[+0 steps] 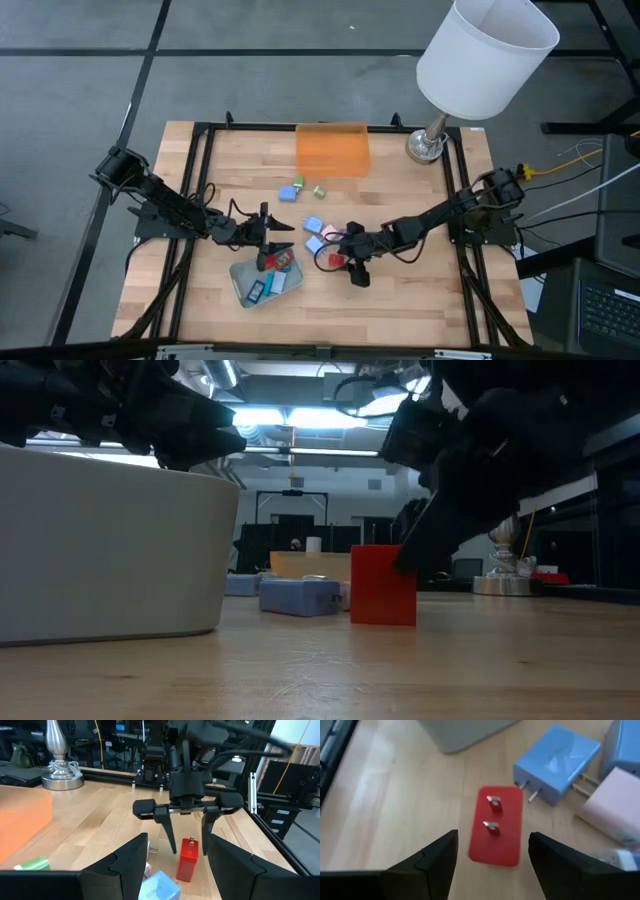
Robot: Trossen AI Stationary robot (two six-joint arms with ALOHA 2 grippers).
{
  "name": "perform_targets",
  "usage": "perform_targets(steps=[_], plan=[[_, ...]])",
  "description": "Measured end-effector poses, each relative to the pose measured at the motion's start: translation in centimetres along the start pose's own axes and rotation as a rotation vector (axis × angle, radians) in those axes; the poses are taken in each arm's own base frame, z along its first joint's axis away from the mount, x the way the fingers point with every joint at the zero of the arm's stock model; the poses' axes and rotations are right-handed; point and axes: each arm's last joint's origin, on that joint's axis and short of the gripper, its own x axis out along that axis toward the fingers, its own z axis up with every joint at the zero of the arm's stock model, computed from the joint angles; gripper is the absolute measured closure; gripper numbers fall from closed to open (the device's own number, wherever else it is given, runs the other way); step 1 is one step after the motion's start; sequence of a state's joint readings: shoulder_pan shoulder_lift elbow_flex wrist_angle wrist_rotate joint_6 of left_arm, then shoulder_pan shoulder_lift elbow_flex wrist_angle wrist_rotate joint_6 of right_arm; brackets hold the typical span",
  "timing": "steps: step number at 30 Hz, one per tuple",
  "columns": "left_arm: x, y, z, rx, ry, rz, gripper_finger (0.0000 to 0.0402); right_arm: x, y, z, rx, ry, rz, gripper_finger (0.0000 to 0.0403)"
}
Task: Pick & Place Office items
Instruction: Put the red charger adapter into the orange bin
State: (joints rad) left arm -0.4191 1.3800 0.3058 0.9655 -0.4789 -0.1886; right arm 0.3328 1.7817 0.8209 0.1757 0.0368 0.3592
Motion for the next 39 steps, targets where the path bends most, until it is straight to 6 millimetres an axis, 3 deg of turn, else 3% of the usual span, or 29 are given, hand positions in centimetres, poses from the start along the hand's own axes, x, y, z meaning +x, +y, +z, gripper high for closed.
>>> perform_targets(steps=[7,14,23,27,31,35,39], plan=[[0.0,0.0,0.0,0.000,0.000,-0.001,0.0203,0.7,-0.6,-0.4,0.025,0.002,-0.066,0.0183],[0.0,0.0,0.0,0.000,0.001,-0.007,0.0203,0.8,-1.1,-0.1,0.043,-0.014,-0.071,0.0284],[0.0,0.0,0.0,-0.007,0.001,-0.007,0.0203,0.4,-0.6,1.0,0.047,-0.066,0.024,0.0283],[0.0,0.0,0.0,-0.007,0.002,-0.008,0.0203,-1.2,-0.1,2.5,0.021,-0.130,0.044,0.0283],[0.0,0.0,0.0,-0.006,0.002,-0.009,0.0203,-3.7,-1.0,4.2,-0.015,-0.208,-0.044,0.0283],[0.0,-0.1,0.0,-0.007,0.003,-0.017,0.0203,-6.3,-3.2,5.5,-0.034,-0.260,-0.256,0.0283],[0.0,-0.1,0.0,-0.001,0.001,-0.021,0.0203,-7.8,-6.8,6.7,-0.038,-0.302,-0.422,0.0283]])
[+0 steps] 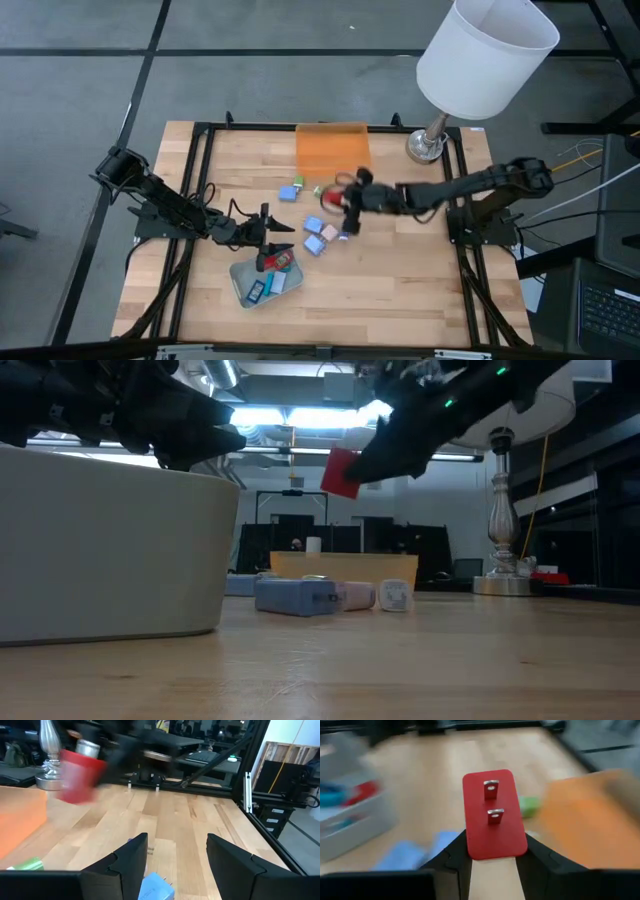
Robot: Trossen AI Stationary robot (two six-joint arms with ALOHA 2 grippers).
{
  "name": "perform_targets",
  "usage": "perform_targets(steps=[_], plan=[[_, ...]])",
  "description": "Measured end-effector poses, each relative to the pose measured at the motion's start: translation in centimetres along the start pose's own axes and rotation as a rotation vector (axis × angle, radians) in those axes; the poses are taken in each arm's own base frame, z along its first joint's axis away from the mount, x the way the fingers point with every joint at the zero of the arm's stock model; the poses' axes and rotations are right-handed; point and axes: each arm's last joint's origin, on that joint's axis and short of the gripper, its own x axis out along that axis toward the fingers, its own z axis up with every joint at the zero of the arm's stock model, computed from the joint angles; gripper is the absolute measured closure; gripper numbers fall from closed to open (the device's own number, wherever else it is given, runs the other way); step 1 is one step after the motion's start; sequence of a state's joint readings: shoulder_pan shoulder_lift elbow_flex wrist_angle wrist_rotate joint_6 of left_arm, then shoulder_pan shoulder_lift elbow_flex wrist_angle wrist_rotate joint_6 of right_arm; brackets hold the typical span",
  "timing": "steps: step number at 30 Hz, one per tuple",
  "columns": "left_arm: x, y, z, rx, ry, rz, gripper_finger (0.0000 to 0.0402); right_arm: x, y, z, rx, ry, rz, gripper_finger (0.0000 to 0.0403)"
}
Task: Pick & Place Office items
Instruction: Put the red charger adapter into the orange bin, then put the right green charger adapter into the orange bin
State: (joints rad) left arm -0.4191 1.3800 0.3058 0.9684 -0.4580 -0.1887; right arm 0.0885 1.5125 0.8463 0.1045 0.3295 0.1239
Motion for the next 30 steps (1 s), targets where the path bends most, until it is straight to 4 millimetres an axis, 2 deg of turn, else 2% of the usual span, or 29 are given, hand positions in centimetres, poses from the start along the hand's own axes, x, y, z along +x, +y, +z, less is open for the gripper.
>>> perform_targets(steps=[5,10,15,20,21,27,30], plan=[[0.0,0.0,0.0,-0.002,0.000,0.000,0.0203,1.7,-5.5,0.1,0.022,0.016,-0.153,0.0283],[0.0,0.0,0.0,-0.004,0.000,0.000,0.0203,3.0,-11.5,-0.5,0.137,0.035,-0.232,0.0283],[0.0,0.0,0.0,-0.007,0.000,0.000,0.0203,3.6,-15.7,-1.1,0.208,0.006,-0.306,0.0283],[0.0,0.0,0.0,-0.008,-0.001,0.000,0.0203,4.3,-17.5,-2.3,0.300,0.036,-0.237,0.0281],[0.0,0.0,0.0,-0.008,-0.001,0.000,0.0203,4.4,-17.6,-2.4,0.302,0.039,-0.239,0.0271],[0.0,0.0,0.0,-0.012,0.000,0.000,0.0203,4.6,-17.7,-2.5,0.301,0.030,-0.266,0.0135],[0.0,0.0,0.0,-0.012,0.000,0.000,0.0203,4.6,-17.8,-2.2,0.308,0.003,-0.270,0.0104]])
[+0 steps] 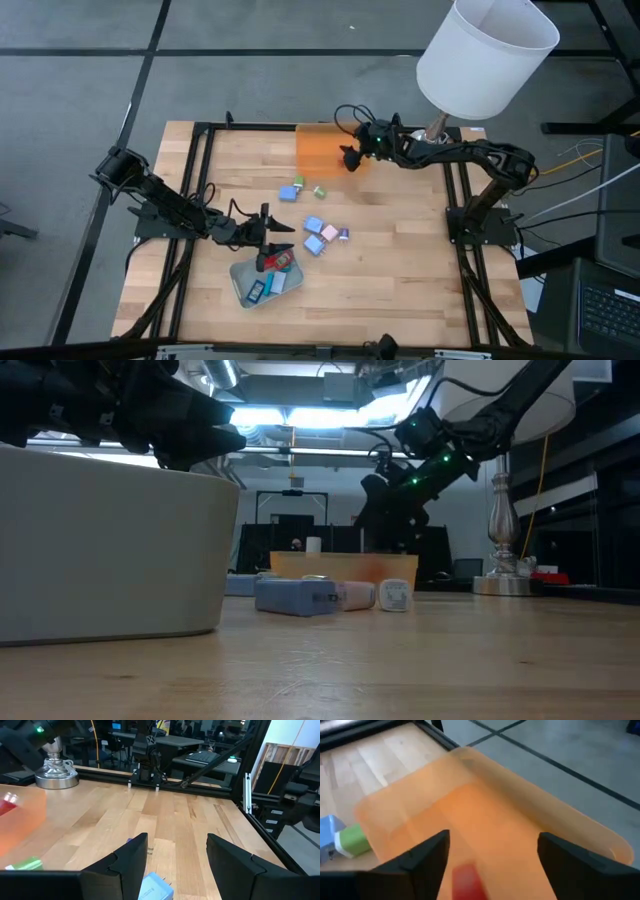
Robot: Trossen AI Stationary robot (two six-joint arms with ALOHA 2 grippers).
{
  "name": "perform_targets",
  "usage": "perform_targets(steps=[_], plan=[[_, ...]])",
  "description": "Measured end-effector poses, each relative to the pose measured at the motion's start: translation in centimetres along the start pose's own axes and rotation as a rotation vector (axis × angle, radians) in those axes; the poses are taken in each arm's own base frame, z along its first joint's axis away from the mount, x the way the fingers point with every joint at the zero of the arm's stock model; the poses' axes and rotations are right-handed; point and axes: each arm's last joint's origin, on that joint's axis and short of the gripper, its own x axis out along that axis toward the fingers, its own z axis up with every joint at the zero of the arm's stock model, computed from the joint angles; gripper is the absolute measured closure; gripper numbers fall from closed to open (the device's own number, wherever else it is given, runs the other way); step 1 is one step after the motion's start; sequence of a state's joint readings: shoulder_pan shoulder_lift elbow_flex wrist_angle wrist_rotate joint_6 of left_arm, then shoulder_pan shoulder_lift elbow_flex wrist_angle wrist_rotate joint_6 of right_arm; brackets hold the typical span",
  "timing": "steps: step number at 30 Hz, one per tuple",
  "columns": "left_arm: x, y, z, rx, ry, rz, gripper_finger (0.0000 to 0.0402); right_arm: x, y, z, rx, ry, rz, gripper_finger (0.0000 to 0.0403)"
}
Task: Pick & Place Office items
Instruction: Put the right green charger adapter into the orange bin
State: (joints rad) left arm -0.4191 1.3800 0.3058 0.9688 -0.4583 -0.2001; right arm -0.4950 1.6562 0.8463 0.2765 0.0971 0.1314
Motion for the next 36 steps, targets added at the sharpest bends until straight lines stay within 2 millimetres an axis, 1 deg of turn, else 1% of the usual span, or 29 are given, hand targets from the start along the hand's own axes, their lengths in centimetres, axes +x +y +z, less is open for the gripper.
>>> perform_targets(steps=[2,5,8,12,14,17,20,22,26,29,32,36], plan=[[0.0,0.0,0.0,0.000,0.000,-0.001,0.0203,0.0,0.2,0.2,0.015,-0.018,0.029,0.0101],[0.0,0.0,0.0,0.000,0.001,-0.005,0.0203,-0.1,1.2,0.3,0.047,-0.022,0.155,0.0114],[0.0,0.0,0.0,0.001,0.001,-0.006,0.0203,-0.5,3.5,0.0,0.036,-0.009,0.272,0.0132],[0.0,0.0,0.0,0.001,0.001,-0.006,0.0203,-1.3,7.0,-0.7,-0.017,0.007,0.364,0.0152],[0.0,0.0,0.0,0.001,0.001,-0.007,0.0203,-1.8,8.6,-1.2,-0.031,0.011,0.366,0.0157],[0.0,0.0,0.0,0.001,0.002,-0.007,0.0203,-2.6,10.7,-2.0,-0.059,0.017,0.323,0.0159],[0.0,0.0,0.0,0.002,0.002,-0.007,0.0203,-3.1,11.9,-2.9,-0.069,0.031,0.246,0.0159],[0.0,0.0,0.0,0.002,0.002,-0.007,0.0203,-3.1,12.3,-3.5,-0.066,0.046,0.192,0.0159],[0.0,0.0,0.0,0.004,0.001,-0.007,0.0203,-2.2,12.8,-5.0,-0.069,0.075,0.134,0.0159],[0.0,0.0,0.0,0.003,0.002,-0.007,0.0203,-0.9,13.2,-6.1,-0.076,0.116,0.122,0.0159],[0.0,0.0,0.0,0.001,0.001,-0.007,0.0203,0.4,13.9,-6.3,-0.091,0.134,0.138,0.0159],[0.0,0.0,0.0,-0.005,0.002,-0.007,0.0203,1.9,15.0,-5.6,-0.121,0.149,0.155,0.0159]])
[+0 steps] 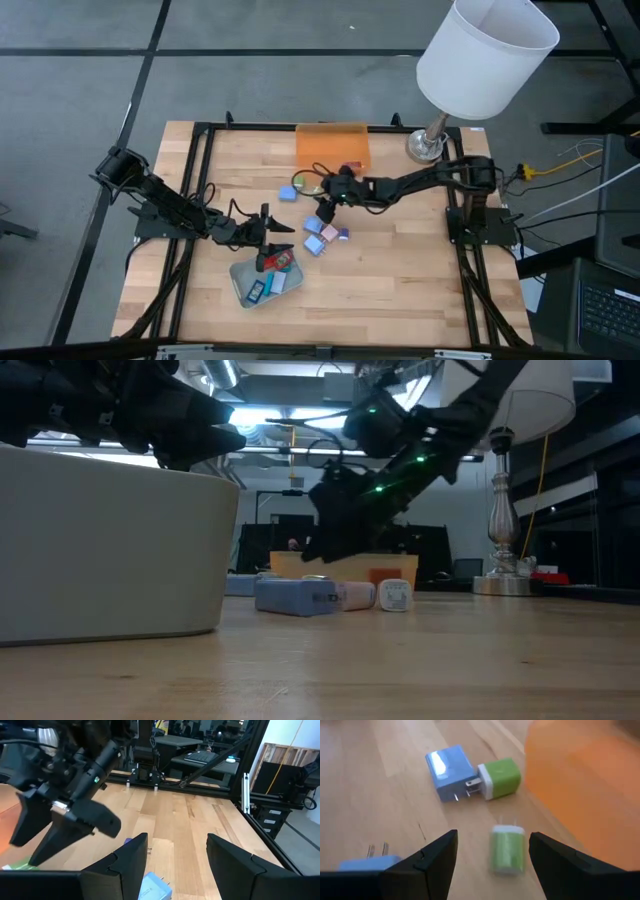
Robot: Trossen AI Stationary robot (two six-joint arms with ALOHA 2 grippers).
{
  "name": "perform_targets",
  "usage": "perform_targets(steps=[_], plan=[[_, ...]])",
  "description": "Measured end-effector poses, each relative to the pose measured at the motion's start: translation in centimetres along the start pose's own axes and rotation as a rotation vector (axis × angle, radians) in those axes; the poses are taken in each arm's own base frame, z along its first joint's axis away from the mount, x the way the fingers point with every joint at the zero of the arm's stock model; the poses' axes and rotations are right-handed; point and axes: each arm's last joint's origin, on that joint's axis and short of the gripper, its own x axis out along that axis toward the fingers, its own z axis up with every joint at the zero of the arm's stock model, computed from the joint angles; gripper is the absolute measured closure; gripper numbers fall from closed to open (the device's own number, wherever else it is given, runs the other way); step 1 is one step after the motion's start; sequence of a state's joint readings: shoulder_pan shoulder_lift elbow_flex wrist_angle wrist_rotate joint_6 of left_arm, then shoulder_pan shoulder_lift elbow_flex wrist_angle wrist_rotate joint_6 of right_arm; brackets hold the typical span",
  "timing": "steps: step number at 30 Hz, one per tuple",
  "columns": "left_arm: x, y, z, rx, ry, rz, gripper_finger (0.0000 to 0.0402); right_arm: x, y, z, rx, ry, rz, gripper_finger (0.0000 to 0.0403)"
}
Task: Pick & Place Office items
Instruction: Put the right green charger adapter into the orange bin
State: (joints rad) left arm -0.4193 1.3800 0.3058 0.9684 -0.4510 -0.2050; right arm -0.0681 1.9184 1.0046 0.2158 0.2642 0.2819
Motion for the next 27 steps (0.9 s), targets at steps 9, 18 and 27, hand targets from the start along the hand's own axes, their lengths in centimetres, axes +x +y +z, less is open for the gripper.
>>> perform_targets(steps=[9,18,27], plan=[[0.0,0.0,0.0,-0.001,0.003,-0.008,0.0203,1.1,0.2,0.5,-0.040,0.089,-0.121,0.0141],[0.0,0.0,0.0,-0.001,0.005,-0.011,0.0203,1.2,-0.1,0.5,-0.024,0.105,-0.086,0.0133],[0.0,-0.1,0.0,-0.009,0.006,-0.024,0.0203,2.1,-0.5,-0.4,-0.003,0.142,-0.094,0.0133]])
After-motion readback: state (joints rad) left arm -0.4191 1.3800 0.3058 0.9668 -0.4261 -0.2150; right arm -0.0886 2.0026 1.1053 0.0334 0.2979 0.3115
